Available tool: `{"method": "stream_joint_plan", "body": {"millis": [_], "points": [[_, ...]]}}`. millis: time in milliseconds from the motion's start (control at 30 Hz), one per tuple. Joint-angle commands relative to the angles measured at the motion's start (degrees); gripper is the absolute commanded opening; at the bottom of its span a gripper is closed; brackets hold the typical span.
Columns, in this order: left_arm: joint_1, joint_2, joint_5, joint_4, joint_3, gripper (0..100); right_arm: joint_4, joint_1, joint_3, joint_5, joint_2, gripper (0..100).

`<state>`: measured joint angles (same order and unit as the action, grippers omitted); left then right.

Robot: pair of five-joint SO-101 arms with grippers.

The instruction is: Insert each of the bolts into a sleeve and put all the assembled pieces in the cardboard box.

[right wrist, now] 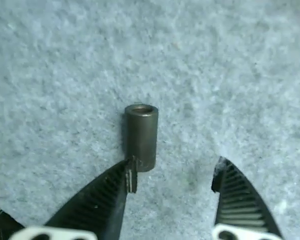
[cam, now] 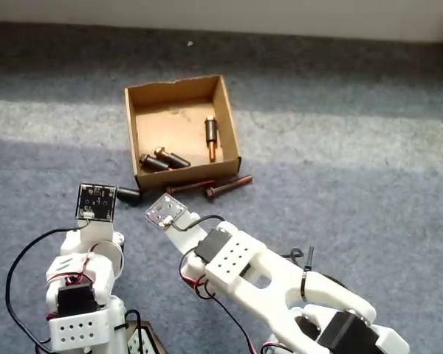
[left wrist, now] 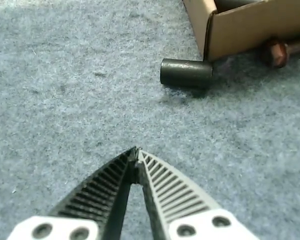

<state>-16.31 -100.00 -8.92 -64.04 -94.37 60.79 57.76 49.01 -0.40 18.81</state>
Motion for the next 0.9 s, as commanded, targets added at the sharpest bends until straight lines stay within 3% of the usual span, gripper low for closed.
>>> {"method": "stream_joint_plan", "body": {"millis": [0, 433, 667, 867], "points": [[-0.48, -0.40, -0.35, 1.14, 0.22, 1, -0.48, 0.57, -0.40, 0.00, 1.89, 23.5], [-0.48, -0.40, -0.35, 1.14, 0.22, 1, -2.33, 4.00, -2.59, -0.09, 1.36, 23.1], [-0.48, -0.40, -0.35, 1.14, 0.22, 1, -9.45, 3.74, -0.84, -0.09, 1.19, 6.9], [-0.48, -0.40, -0.35, 1.14, 0.22, 1, -9.45, 3.65, 1.80, -0.09, 1.19, 6.4]]}}
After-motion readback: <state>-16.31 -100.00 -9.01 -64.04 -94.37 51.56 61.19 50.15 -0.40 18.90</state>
